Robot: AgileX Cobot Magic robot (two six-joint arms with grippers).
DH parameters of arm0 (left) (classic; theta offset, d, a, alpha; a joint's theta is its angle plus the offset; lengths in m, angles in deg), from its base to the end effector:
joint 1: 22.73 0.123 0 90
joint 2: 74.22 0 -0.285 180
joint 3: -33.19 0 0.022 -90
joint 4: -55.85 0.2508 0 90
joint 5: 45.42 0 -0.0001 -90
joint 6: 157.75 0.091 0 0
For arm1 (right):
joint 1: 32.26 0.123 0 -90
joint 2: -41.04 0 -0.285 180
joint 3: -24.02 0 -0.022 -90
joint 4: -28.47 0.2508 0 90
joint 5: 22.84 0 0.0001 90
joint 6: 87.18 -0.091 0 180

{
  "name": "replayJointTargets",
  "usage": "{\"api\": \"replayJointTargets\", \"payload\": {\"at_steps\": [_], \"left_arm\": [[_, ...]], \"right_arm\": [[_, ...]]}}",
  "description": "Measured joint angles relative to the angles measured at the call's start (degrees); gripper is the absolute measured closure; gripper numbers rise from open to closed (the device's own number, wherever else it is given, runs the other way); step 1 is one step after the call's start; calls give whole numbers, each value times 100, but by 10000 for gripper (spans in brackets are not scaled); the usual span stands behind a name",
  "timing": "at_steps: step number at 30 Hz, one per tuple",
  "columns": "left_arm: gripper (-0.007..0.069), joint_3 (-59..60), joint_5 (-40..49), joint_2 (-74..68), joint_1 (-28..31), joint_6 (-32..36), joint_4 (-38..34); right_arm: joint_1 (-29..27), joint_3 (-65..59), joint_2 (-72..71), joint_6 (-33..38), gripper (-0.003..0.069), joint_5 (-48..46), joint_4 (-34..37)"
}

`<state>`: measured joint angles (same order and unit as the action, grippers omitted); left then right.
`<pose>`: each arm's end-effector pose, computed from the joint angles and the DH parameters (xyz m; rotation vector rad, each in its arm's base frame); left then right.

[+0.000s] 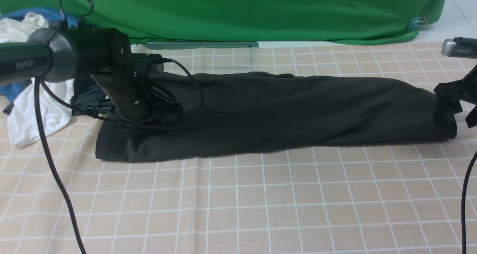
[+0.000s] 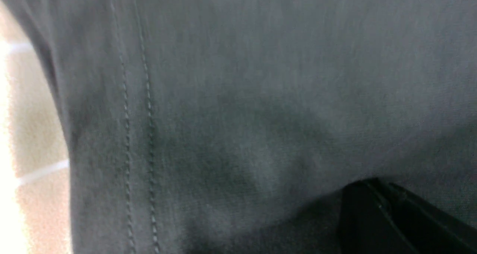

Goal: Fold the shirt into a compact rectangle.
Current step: 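Pull the folded dark garment lengthwise by its ends to straighten it flat on the table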

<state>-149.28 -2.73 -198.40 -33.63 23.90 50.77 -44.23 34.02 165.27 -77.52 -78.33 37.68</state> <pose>0.4011 -0.0828 0.1582 0.2326 2.8636 -0.1306 0.4081 -0.0742 0.1871 0.1754 2.9303 0.1535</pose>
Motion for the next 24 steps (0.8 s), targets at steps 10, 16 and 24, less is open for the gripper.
{"api": "replayJointTargets", "payload": {"at_steps": [10, 16, 24], "left_arm": [[606, -32, -4, -40, 0, 0, 0], [606, -50, -30, -44, 0, -5, -20], [606, -63, -89, -51, 0, -5, -121]], "right_arm": [[0, -14, 362, 864, 582, -34, 636], [16, 481, 362, 507, 597, -834, -519], [36, 568, 368, 401, 551, -1268, -922]]}}
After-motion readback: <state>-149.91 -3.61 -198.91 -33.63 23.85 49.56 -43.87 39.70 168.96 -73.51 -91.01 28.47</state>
